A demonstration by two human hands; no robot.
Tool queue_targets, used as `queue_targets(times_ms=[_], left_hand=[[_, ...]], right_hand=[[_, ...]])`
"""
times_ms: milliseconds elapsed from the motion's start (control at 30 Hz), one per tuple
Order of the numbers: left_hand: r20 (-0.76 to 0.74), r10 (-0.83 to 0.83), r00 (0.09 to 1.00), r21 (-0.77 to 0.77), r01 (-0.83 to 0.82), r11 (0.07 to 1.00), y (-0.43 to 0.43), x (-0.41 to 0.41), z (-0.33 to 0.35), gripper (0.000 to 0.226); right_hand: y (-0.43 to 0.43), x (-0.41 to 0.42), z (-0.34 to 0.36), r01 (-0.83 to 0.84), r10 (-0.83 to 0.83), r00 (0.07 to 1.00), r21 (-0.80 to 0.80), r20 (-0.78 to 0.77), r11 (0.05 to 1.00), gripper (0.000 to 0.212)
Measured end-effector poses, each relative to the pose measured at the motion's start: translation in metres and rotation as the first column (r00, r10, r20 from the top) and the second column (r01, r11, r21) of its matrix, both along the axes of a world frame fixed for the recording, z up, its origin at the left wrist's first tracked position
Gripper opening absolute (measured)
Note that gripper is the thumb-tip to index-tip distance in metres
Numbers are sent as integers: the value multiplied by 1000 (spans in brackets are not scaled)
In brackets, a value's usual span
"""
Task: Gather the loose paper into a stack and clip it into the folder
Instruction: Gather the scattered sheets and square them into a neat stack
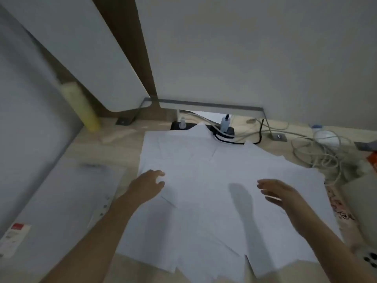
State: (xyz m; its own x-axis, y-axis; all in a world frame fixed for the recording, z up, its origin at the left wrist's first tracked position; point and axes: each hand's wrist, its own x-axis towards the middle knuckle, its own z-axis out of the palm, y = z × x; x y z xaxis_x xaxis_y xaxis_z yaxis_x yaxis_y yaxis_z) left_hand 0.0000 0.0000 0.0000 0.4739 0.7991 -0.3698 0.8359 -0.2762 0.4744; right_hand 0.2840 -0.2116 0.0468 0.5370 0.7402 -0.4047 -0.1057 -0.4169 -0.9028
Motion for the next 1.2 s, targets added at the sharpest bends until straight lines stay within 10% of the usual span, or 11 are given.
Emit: queue_targets(times_ms=[200,467,800,900,1000,1200], left_hand=[[-171,218,961,-105,-238,965,-29,-52,-67,70],[-136,506,852,-20,-513,858,-28,-46,-97,102],[-162,536,828,78,-531,844,-28,-50,-98,53],[-99,503,859,84,-496,864,-26,-58,-93,42],[107,620,777,-66,-617,784,-18,-65,-80,51],[327,642,694,-310,-562,766,-12,-54,-53,34]], right_hand=[[3,-8,-83,-83,212,955,-504,206,860,46],[55,12,-103,-93,421,792,-595,441,798,85],[75,20,-117,-50,671,552,-784,494,619,71],[67,28,-116,-87,652,666,-831,362,550,53],[40,33,-114,-63,368,889,-724,272,687,45],[-24,26,-107,175,67,944,-662,324,729,26]])
